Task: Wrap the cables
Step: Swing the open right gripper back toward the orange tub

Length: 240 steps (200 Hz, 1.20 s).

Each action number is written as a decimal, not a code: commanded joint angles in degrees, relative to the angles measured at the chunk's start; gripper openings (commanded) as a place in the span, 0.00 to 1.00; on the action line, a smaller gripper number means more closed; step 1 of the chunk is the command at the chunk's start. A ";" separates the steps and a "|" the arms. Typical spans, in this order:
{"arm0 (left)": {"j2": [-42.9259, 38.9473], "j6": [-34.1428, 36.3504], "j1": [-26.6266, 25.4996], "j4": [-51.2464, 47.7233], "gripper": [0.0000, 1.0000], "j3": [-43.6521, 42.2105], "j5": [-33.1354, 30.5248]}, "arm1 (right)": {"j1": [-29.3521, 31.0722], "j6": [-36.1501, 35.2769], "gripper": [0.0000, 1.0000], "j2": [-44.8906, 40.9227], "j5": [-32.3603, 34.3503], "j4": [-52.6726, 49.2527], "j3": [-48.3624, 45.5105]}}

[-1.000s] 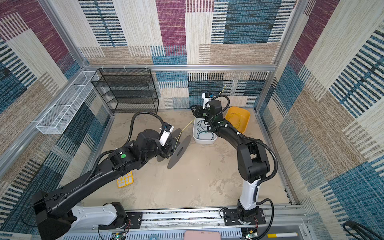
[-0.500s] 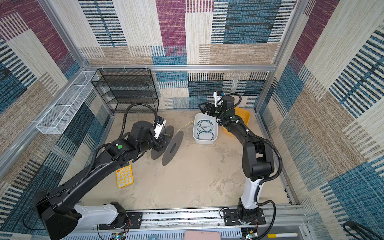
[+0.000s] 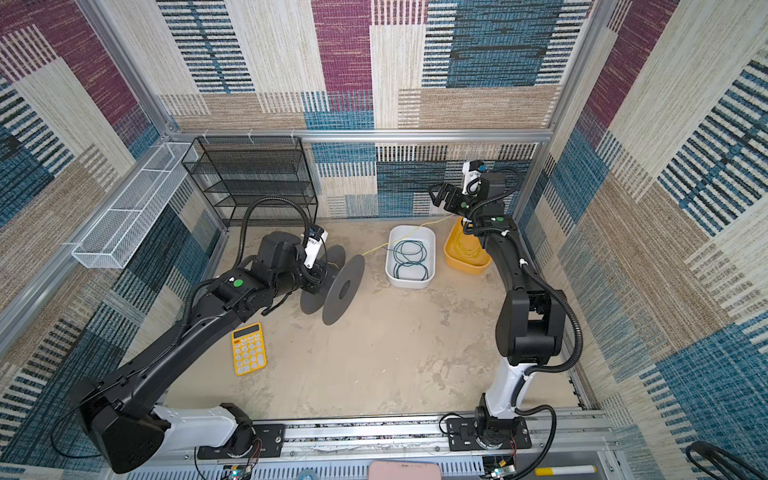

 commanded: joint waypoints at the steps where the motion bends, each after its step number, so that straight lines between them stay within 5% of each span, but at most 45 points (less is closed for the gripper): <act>1: 0.96 -0.43 0.31 0.89 0.00 -0.16 1.16 | 0.10 0.19 0.99 -1.25 -3.95 -0.66 1.19; 65: 5.20 -1.09 1.80 -1.51 0.00 2.43 1.80 | 0.03 -0.11 0.99 -9.13 0.14 1.98 0.37; 101: 7.21 -0.20 2.59 -2.92 0.00 2.42 2.11 | -0.01 -3.55 1.00 -6.85 5.22 -5.24 9.95; 195: 11.27 0.13 5.34 -5.43 0.00 5.64 4.73 | 0.02 -0.27 0.97 -2.58 -1.42 -6.60 20.18; 240: 14.59 0.50 7.40 -7.68 0.00 9.84 8.73 | 0.36 -2.27 0.96 -15.11 5.30 0.50 0.04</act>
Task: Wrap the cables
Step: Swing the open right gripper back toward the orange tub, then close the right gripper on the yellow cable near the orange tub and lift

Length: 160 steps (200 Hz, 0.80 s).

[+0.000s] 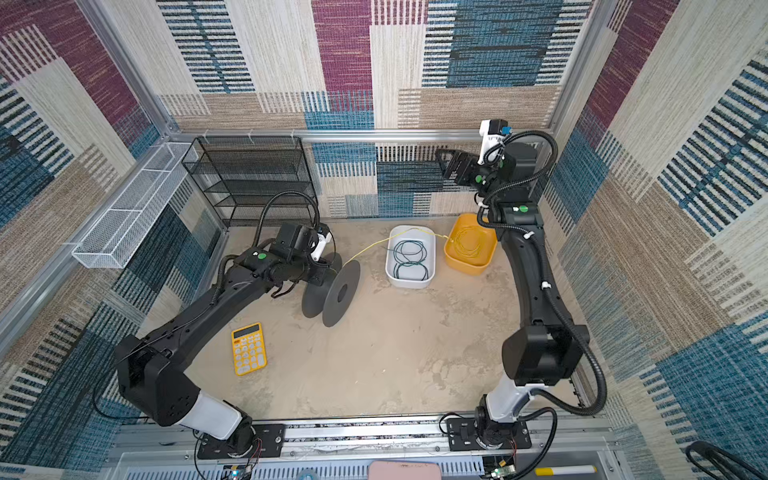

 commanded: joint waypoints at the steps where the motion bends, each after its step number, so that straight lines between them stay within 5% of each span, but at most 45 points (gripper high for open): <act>1: 1.10 0.68 0.90 -0.93 0.00 2.05 3.49 | -0.31 -1.69 0.96 -3.91 5.72 3.21 -6.74; 30: 3.24 0.93 3.05 -3.57 0.00 5.02 6.55 | -2.14 -1.90 0.86 -4.62 8.00 1.23 -13.31; 74: 3.67 -0.25 6.03 -3.96 0.00 6.20 7.99 | -2.16 4.45 0.66 -11.99 7.00 12.73 -32.83; 90: 3.98 -0.70 6.36 -4.04 0.00 6.64 8.66 | -1.93 2.46 0.34 -14.41 1.98 15.03 -38.08; 107: 4.33 -1.23 6.43 -4.00 0.00 7.15 8.92 | 1.33 -0.26 0.24 -18.36 -2.40 19.76 -45.38; 118: 4.39 -1.49 6.47 -3.87 0.00 7.36 9.45 | 5.42 -2.14 0.25 -21.09 -2.41 23.70 -49.57; 144: 4.64 -2.19 6.42 -3.74 0.00 7.38 10.09 | 13.20 -2.25 0.57 -26.54 5.39 39.41 -58.59; 160: 4.64 -2.72 6.42 -3.76 0.00 7.29 10.95 | 14.59 -1.81 0.65 -26.83 9.06 46.17 -60.83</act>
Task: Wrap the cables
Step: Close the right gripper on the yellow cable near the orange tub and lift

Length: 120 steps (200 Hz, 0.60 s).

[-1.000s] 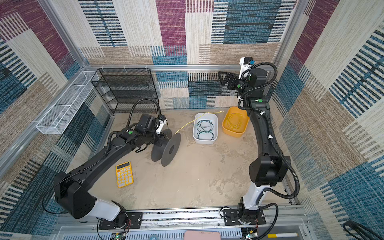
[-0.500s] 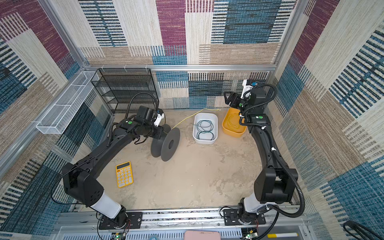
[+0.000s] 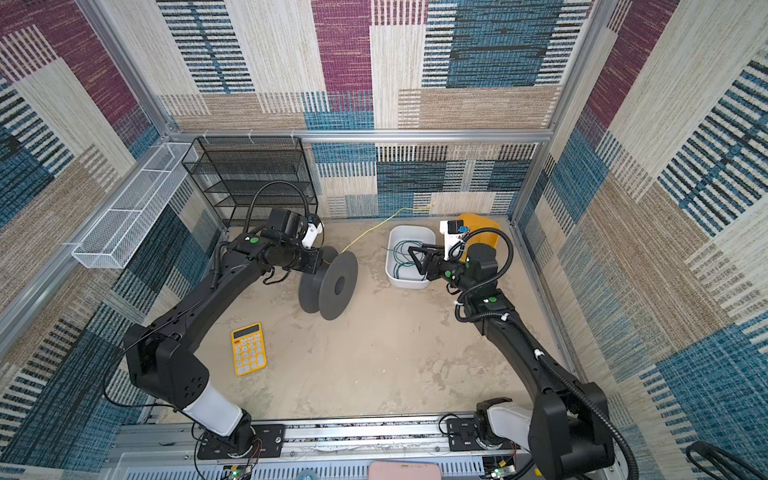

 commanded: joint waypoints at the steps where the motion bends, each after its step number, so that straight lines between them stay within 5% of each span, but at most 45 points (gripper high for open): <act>1: -0.10 -2.28 0.14 1.07 0.00 0.40 2.61 | 2.07 -0.10 0.65 -0.96 7.33 18.14 -2.93; 20: -0.65 -2.71 0.21 1.15 0.00 0.23 3.00 | 2.16 -0.74 0.67 -0.74 10.31 25.01 -4.97; 45: -1.29 -2.90 0.15 1.08 0.00 -0.04 3.28 | 2.22 -4.12 0.66 0.20 6.48 25.64 -2.23; 120: -2.52 -3.09 0.14 1.25 0.00 -0.92 4.16 | 2.22 -10.95 0.69 1.62 8.63 23.12 6.76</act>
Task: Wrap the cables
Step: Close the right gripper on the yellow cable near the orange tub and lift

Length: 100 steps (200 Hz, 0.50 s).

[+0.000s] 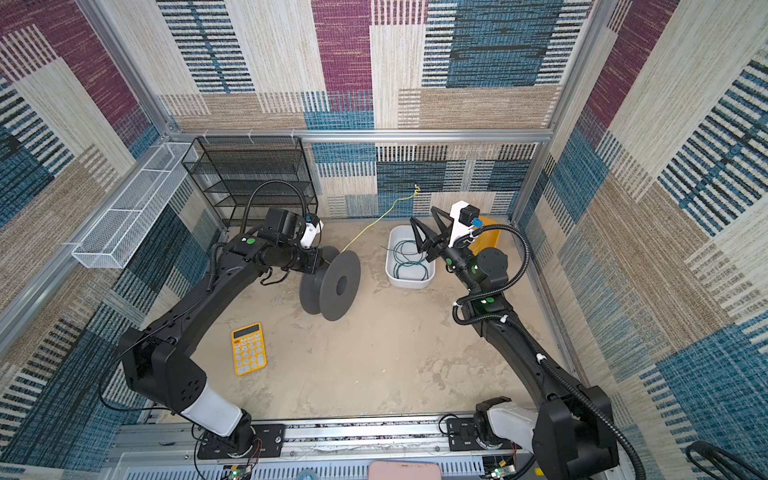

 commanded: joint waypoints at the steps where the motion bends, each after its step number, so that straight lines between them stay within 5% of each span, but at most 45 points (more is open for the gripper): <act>1: -0.99 -1.75 -0.01 1.21 0.00 -0.33 1.41 | 0.08 -2.57 0.69 1.18 -0.04 1.27 2.69; 39: -1.60 -1.66 -0.03 1.20 0.00 -0.94 1.67 | 0.07 -4.23 0.68 4.09 -0.44 -0.26 7.92; 100: -2.43 -1.14 0.03 1.39 0.00 -2.03 1.89 | 0.08 -6.73 0.45 7.87 -2.10 -3.54 15.16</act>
